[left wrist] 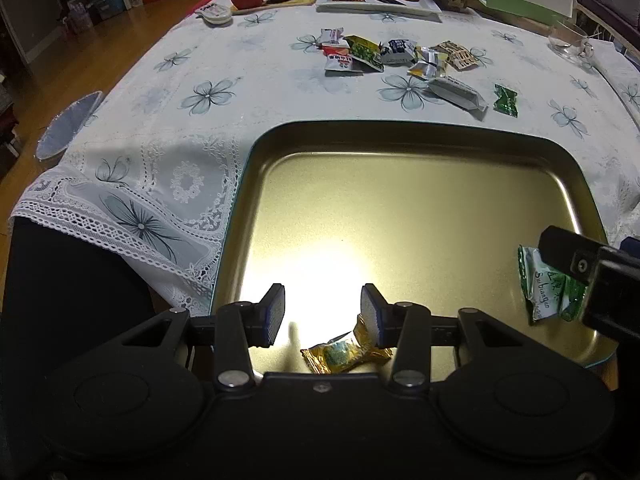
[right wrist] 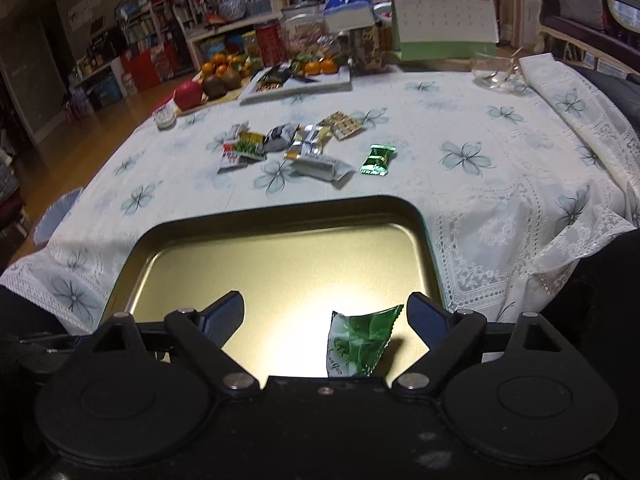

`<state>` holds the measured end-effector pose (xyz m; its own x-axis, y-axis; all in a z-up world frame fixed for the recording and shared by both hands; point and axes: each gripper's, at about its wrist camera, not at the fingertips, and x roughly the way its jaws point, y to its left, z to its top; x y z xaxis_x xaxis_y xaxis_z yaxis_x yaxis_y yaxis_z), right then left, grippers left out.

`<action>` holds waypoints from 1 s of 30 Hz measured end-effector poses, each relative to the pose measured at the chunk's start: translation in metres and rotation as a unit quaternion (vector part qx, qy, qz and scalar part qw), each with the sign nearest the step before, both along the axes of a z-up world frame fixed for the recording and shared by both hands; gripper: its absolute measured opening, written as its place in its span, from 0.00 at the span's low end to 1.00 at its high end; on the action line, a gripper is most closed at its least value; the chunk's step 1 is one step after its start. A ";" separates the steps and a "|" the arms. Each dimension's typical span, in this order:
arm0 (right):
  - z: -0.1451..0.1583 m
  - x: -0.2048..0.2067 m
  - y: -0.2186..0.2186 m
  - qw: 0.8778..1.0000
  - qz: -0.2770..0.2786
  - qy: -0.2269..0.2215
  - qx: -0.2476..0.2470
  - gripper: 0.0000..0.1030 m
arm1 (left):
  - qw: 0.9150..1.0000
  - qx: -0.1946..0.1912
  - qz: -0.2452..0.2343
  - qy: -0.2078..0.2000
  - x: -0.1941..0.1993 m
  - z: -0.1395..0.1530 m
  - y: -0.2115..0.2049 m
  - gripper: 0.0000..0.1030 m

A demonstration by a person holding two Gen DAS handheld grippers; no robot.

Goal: Organize snacks

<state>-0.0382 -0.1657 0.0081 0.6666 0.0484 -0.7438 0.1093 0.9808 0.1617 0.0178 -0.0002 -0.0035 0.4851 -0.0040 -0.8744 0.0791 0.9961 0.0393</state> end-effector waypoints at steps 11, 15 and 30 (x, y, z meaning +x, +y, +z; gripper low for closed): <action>-0.011 0.010 0.013 0.996 0.050 0.071 0.003 0.79 | 0.997 -0.035 0.008 0.062 0.007 -0.003 0.006 0.49; -0.013 0.016 0.010 0.993 0.047 0.104 0.027 0.76 | 0.995 -0.041 0.014 0.086 0.015 0.001 0.009 0.49; -0.001 0.080 -0.010 0.966 0.072 0.230 0.098 0.75 | 0.989 -0.063 0.002 0.136 0.078 0.033 0.017 0.49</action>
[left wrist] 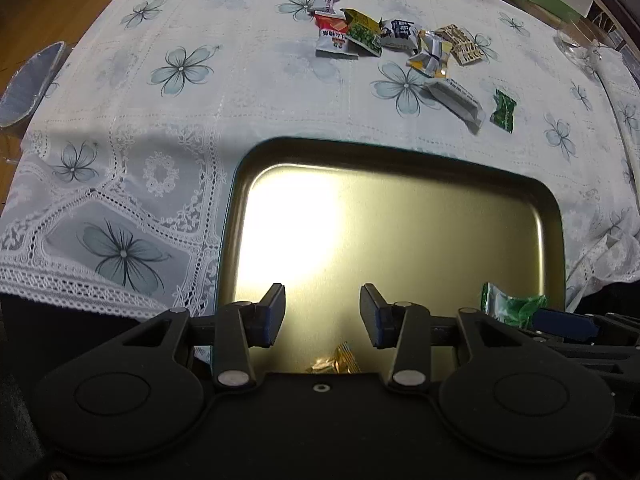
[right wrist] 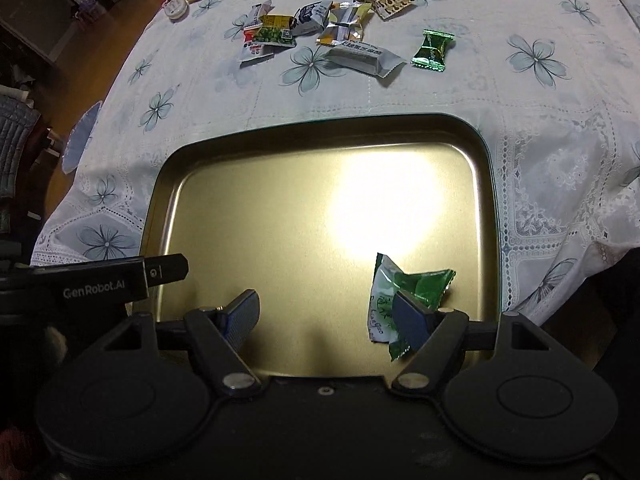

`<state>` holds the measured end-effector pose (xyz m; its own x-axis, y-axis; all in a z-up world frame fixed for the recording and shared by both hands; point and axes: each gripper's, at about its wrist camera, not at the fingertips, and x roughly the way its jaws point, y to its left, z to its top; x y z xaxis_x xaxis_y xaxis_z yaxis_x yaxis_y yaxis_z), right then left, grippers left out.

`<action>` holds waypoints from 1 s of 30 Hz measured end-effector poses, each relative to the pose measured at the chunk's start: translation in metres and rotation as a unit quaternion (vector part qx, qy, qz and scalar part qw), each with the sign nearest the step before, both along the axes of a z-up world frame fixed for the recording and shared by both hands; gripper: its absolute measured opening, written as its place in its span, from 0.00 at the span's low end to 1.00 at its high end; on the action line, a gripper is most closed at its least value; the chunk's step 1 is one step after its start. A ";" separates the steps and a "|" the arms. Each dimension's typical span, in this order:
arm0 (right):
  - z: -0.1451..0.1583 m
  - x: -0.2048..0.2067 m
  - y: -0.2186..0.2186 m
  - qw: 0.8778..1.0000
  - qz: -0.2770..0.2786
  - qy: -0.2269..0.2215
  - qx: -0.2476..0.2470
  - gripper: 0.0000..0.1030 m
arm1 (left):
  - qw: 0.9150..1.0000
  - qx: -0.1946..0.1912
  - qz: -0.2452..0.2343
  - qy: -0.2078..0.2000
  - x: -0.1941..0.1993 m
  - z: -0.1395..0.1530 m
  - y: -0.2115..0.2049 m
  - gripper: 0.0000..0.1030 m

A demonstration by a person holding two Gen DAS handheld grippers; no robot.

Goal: Organize snacks

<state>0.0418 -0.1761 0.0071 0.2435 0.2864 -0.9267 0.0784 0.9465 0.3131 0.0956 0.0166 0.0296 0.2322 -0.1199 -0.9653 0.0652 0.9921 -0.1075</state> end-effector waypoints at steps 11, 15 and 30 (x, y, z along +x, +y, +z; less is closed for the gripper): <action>0.010 0.085 -0.022 0.999 -0.009 0.030 0.024 0.73 | 1.000 -0.008 0.011 0.014 0.083 0.005 0.006 0.49; 0.009 0.126 -0.033 1.000 -0.028 0.014 0.005 0.73 | 1.000 -0.003 0.022 0.007 0.118 0.001 0.009 0.49; -0.020 0.273 -0.067 0.997 -0.056 -0.037 -0.041 0.72 | 0.999 -0.012 0.036 -0.002 0.247 -0.017 0.005 0.49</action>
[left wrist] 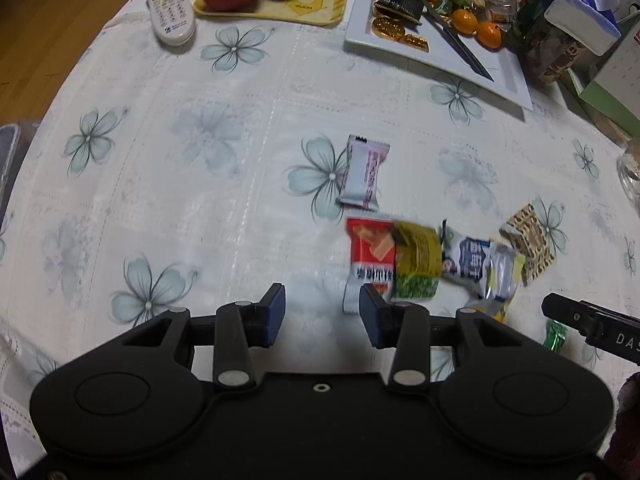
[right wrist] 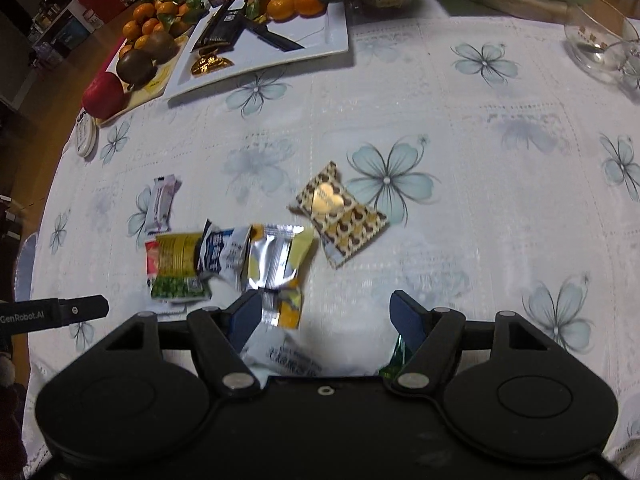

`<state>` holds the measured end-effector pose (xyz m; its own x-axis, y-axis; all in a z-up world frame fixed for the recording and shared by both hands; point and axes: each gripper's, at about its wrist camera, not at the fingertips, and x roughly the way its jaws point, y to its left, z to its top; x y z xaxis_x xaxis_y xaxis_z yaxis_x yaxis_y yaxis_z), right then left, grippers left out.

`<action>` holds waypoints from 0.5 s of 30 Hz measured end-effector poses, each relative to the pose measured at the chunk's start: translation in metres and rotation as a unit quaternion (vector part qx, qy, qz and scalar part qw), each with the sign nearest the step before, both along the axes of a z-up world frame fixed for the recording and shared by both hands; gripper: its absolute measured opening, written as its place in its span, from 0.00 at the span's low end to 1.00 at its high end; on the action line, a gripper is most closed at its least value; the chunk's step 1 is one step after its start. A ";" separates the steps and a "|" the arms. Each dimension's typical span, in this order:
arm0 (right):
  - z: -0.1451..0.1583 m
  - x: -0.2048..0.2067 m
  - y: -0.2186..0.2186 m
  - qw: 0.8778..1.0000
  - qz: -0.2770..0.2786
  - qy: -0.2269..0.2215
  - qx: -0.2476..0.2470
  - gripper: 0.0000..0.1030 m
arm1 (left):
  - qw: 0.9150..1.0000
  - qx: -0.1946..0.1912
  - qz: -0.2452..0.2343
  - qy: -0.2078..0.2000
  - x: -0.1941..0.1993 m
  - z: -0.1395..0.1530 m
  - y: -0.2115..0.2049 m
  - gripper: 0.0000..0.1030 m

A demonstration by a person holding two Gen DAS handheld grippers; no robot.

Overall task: Organize snacks
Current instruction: 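Grasp the white hawthorn strip with the left tool while the right tool grasps the brown heart packet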

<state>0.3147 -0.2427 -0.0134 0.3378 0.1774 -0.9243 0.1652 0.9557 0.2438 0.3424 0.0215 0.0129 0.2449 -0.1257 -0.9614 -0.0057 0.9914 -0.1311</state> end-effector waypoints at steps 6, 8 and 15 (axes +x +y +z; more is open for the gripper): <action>-0.014 0.038 0.000 0.998 0.031 -0.035 -0.031 0.72 | 1.000 -0.006 -0.016 -0.010 0.034 -0.013 -0.016 0.49; -0.021 0.045 0.003 0.998 0.042 -0.039 -0.039 0.72 | 1.000 -0.006 -0.015 -0.012 0.044 -0.019 -0.020 0.49; -0.043 0.052 0.013 0.992 0.083 -0.048 -0.082 0.71 | 0.999 0.002 -0.030 -0.021 0.061 -0.033 -0.033 0.49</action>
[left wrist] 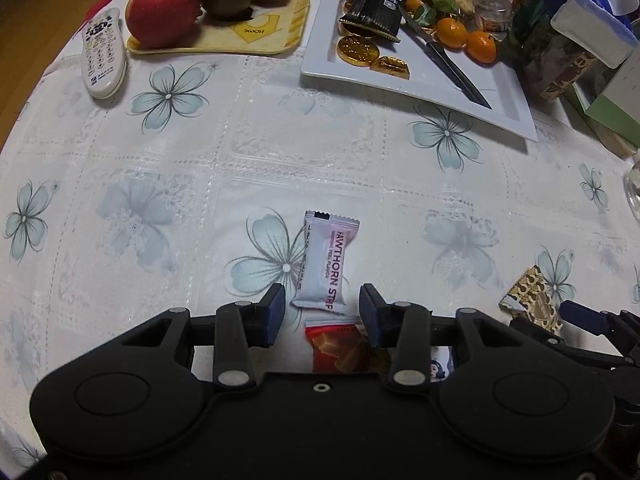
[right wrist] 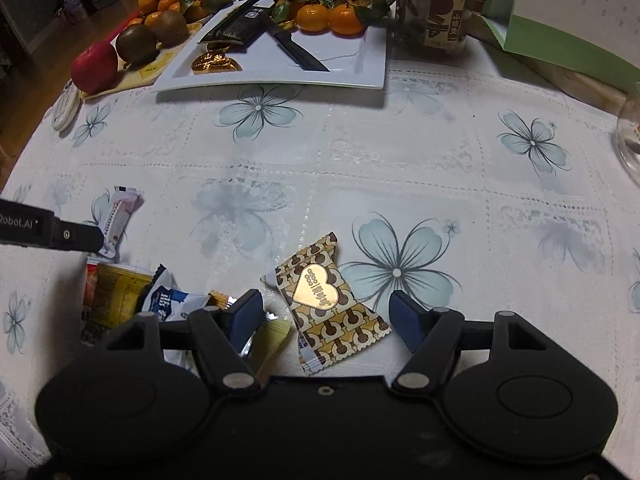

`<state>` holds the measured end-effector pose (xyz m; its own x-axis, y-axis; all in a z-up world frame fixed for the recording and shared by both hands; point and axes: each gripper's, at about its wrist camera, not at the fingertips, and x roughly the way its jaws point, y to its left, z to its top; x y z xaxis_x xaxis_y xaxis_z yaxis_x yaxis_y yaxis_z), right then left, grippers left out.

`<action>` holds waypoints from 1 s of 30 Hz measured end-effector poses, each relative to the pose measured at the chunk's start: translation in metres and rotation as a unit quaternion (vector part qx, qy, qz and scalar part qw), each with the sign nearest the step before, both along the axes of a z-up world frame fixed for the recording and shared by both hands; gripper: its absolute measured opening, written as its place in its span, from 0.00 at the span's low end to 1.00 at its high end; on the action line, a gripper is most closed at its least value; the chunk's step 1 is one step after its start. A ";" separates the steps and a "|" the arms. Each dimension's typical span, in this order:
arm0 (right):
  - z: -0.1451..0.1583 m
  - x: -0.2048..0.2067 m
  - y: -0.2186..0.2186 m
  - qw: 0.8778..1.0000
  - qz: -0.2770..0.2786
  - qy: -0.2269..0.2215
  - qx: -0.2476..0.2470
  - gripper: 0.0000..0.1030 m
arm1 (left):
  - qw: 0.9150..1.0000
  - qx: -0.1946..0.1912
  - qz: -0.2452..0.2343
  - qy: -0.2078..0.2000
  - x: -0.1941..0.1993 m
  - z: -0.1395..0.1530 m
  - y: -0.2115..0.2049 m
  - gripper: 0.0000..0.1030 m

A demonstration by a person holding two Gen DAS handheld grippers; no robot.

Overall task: Organize snacks
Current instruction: 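Grasp the white hawthorn strip with the left tool while the right tool grasps the brown heart packet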

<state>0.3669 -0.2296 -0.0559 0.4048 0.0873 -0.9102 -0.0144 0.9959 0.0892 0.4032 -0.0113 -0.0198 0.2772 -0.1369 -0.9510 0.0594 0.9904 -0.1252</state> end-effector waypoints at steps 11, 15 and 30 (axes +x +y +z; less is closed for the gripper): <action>-0.007 -0.005 0.009 0.998 0.034 -0.029 -0.033 0.37 | 1.000 0.025 -0.004 -0.010 0.018 -0.020 -0.015 0.46; -0.005 -0.007 0.004 0.999 0.022 -0.021 -0.026 0.32 | 0.999 0.041 -0.016 -0.023 0.015 -0.020 -0.021 0.26; 0.078 -0.079 -0.028 0.993 -0.087 -0.042 0.062 0.32 | 0.999 0.028 -0.004 -0.035 -0.072 0.068 -0.012 0.25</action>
